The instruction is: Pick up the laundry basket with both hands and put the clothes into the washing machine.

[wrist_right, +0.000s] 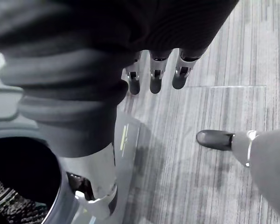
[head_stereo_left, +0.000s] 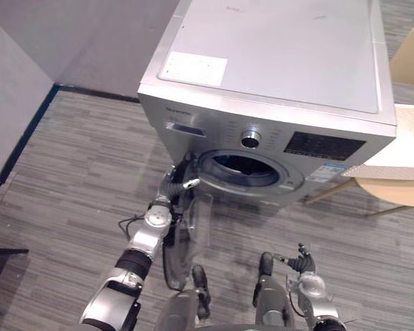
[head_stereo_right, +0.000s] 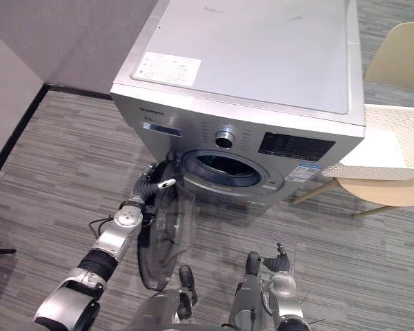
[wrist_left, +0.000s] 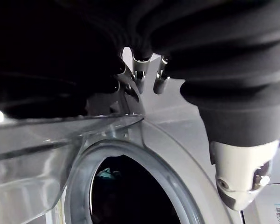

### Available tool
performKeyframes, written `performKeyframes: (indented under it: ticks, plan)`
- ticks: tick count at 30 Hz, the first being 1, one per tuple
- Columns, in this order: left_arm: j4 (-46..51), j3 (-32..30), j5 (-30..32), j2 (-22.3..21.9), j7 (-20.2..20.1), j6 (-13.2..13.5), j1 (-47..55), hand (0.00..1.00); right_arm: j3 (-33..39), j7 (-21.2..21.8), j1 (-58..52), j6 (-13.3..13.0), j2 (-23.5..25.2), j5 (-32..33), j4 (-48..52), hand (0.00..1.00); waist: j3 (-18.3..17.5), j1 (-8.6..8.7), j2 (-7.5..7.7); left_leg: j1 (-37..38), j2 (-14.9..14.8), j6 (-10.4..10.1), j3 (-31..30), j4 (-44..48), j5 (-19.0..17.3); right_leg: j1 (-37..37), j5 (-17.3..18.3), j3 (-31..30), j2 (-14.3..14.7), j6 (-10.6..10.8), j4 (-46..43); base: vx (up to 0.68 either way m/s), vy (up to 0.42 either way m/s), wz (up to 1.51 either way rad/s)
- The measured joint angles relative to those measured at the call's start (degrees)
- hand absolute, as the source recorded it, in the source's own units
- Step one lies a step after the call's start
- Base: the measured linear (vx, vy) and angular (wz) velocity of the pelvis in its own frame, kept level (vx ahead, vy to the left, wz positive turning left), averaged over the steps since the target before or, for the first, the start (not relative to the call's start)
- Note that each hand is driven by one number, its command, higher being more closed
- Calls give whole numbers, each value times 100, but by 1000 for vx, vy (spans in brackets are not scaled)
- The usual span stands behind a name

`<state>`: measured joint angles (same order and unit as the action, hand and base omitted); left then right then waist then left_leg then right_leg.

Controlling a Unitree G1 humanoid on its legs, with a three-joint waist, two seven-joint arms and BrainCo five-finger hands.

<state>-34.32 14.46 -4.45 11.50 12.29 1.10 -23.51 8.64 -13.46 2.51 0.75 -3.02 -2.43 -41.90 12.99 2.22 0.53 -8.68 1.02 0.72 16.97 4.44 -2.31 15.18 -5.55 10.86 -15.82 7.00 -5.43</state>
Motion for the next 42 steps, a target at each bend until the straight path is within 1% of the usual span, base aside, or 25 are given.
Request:
performKeyframes:
  ticks: [5,6,7,8,9,11,12,13,17,20,23,24,25,26,27,29,30,33,36,37,38,39,40,41,42]
  plan:
    - [-128,-128,-10,140,4,-90,143,0,-20,48,46,77,41,-54,-1,0,4,12,28,291,-85,-69,224,37,-78,-35,42,-337,87,-10,-255,37,-7,-25]
    - [-127,-139,-32,149,10,-90,146,0,-20,65,1,78,47,-52,-2,0,8,13,40,285,-112,-63,233,110,-133,17,117,-465,105,-21,-383,-16,-40,-10]
    - [-128,-167,-138,207,26,-91,153,0,-21,97,-115,81,96,-46,-8,0,21,26,100,249,-162,-76,232,345,-286,89,338,-760,116,9,-651,-18,-63,-3]
    - [-129,-177,-211,261,44,-90,168,0,-16,96,-211,81,149,-40,-20,0,27,16,143,216,-199,-109,237,566,-446,101,513,-844,116,81,-803,-43,-100,-13]
    - [-129,-252,-301,278,73,-89,242,0,-19,101,-299,82,184,-37,-170,0,23,11,135,178,-306,-150,253,862,-640,100,657,-919,169,124,-948,-42,-95,-17]
    - [-145,-296,-498,278,170,-71,259,0,-15,97,-402,90,187,-32,-252,0,-9,8,82,114,-411,-177,245,960,-702,98,684,-933,257,140,-852,-21,-67,-15]
    - [-145,-327,-584,279,185,-53,259,0,-11,97,-438,94,187,-32,-256,0,-26,4,58,73,-441,-168,250,956,-708,97,653,-947,309,116,-754,15,-43,-9]
    - [-143,-382,-866,289,207,15,257,0,-9,95,-483,114,190,-32,-257,0,-67,-5,24,-16,-504,-173,309,936,-705,100,537,-984,398,86,-536,34,-25,-8]
    - [-143,-436,-1641,370,366,157,237,0,-1,86,-426,181,158,16,-249,0,-190,-33,-24,-77,-574,-283,506,741,-612,95,153,-1146,538,89,-3,76,-16,-20]
    - [-138,-537,-1920,371,597,205,89,0,3,52,-424,171,150,16,-147,0,-196,-26,-28,-89,-614,-246,681,764,-589,127,52,-1284,591,105,148,109,2,-23]
    - [117,-394,-2159,357,614,204,-166,0,52,-27,-442,179,211,16,-63,0,-197,1,24,-181,-605,-216,715,818,-611,217,1,-1341,609,96,154,40,39,-12]
    - [249,72,-2386,101,557,43,-283,0,54,-34,-491,172,277,19,83,0,-219,50,102,-177,-659,-203,828,980,-724,215,-10,-1448,648,97,155,14,39,-39]
    - [196,213,-2416,-86,481,34,-231,0,49,-34,-514,165,289,20,122,0,-230,68,119,-166,-709,-188,879,1078,-798,202,-10,-1497,675,97,148,12,47,-59]
    - [188,511,-2425,-426,332,30,-181,0,49,-33,-571,160,308,22,216,0,-253,113,170,-175,-814,-187,972,1263,-939,204,-10,-1604,727,98,148,-3,39,-47]
    - [190,722,-2424,-794,176,18,-191,0,50,-33,-644,152,316,33,306,0,-278,225,213,-207,-877,-185,985,1412,-1046,203,-10,-1636,756,98,138,-6,37,-40]
    - [184,898,-2421,-1251,3,3,-276,0,51,-35,-780,127,321,86,325,0,-316,387,279,-190,-938,-181,998,1557,-1135,200,-3,-1707,804,104,78,-2,39,-26]
    - [163,980,-2419,-1451,-48,4,-364,0,79,-50,-929,100,312,87,330,0,-314,408,281,-167,-977,-182,998,1618,-1155,199,21,-1708,831,95,-13,2,41,-18]
    - [23,956,-2399,-1609,-96,6,-463,0,78,-60,-1087,103,323,200,278,0,-292,383,305,-165,-1044,-183,980,1788,-1155,287,51,-1707,880,69,-294,-18,16,-4]
    - [-8,660,-2398,-1579,-59,8,-468,0,8,-69,-991,97,321,210,278,0,-246,332,390,-549,-1154,-109,970,2098,-1204,652,85,-1704,908,80,-562,-155,-34,3]
    - [-80,437,-2397,-1568,-46,12,-467,0,-54,-65,-908,99,326,223,247,0,-196,269,375,-690,-1278,-72,969,2188,-1184,817,204,-1697,921,48,-868,-216,-98,8]
    - [-257,269,-2395,-1560,4,8,-456,0,-90,-59,-883,100,350,252,216,0,-146,199,425,-710,-1297,-71,923,2195,-1112,1012,788,-1553,884,-160,-1880,-205,-115,13]
    - [-294,240,-2392,-1558,36,0,-426,0,-90,-59,-909,99,353,256,205,0,-131,174,442,-710,-1300,-79,877,2194,-1079,1010,1031,-1502,846,-205,-2225,-150,-104,32]
    - [-294,204,-2381,-1555,46,-1,-350,0,-90,-50,-905,94,354,258,122,0,-127,136,456,-738,-1301,-120,749,2191,-1001,921,1407,-1441,756,-206,-2649,-80,-146,43]
    - [-283,205,-2318,-1548,45,-1,-318,0,-121,-31,-879,95,354,272,18,0,-125,76,470,-779,-1324,-179,640,2166,-921,756,1716,-1434,710,-165,-2791,-82,-235,45]
    - [-200,205,-2213,-1531,46,-3,-286,0,-180,-27,-859,95,357,289,-7,0,-128,-4,478,-831,-1389,-278,577,2163,-857,592,1913,-1393,704,-14,-2640,-76,-268,32]
